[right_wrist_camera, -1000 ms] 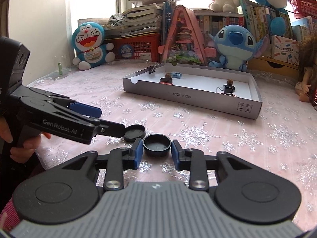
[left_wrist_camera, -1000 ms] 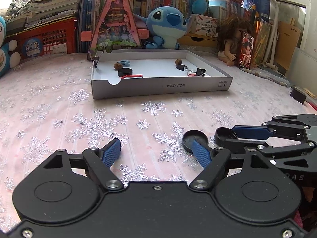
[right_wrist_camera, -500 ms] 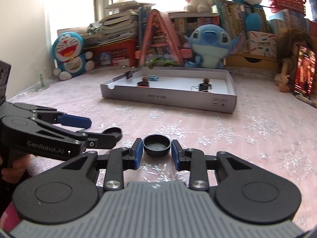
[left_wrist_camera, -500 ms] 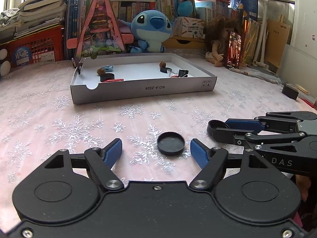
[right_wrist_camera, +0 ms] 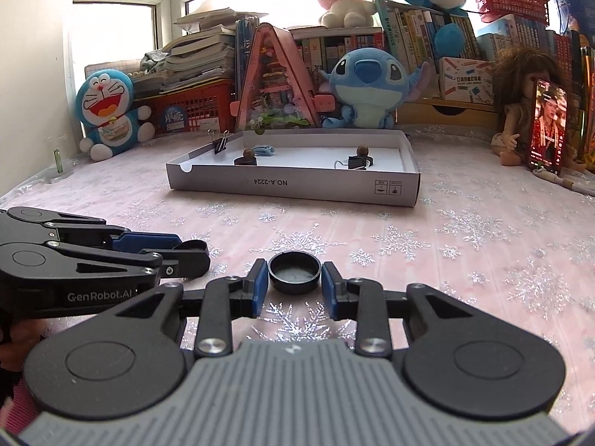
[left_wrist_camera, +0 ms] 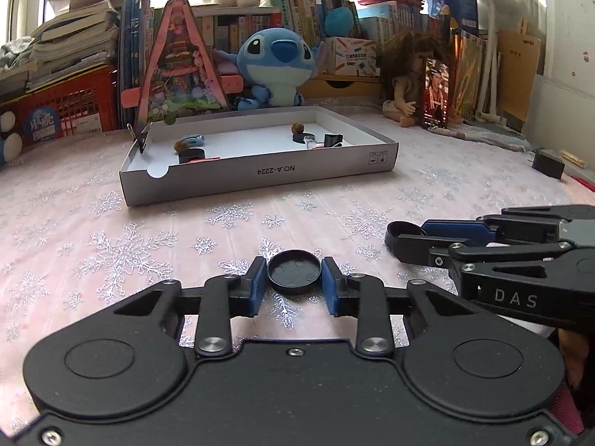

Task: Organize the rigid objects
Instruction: 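Carry both black lids in the tools toward the tray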

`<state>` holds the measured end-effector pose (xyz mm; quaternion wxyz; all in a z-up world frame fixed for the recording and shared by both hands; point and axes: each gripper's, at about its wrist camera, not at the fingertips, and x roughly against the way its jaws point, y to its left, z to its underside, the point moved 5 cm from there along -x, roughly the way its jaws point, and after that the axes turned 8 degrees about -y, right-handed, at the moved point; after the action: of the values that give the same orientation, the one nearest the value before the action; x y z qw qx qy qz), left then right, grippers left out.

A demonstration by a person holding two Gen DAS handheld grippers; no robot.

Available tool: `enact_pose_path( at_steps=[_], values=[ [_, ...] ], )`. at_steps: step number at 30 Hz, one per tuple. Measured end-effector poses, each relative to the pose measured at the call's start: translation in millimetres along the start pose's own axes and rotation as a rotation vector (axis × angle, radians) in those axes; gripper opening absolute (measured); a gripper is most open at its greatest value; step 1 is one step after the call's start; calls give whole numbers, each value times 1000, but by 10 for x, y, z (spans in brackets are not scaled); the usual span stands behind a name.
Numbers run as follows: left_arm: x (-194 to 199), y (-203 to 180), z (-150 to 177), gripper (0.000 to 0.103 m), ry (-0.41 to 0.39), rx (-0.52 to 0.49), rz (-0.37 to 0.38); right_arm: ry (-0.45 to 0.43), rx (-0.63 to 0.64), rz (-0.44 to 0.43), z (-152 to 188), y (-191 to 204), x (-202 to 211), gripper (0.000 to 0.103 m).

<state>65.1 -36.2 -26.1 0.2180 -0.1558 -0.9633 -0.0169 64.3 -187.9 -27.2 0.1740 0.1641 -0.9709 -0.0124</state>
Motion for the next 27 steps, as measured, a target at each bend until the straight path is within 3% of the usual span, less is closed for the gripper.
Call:
enact_pose_path(
  at_steps=[27],
  values=[
    [-213, 343, -383, 30, 45, 90, -133, -30, -25, 74, -309, -92, -165, 37]
  ],
)
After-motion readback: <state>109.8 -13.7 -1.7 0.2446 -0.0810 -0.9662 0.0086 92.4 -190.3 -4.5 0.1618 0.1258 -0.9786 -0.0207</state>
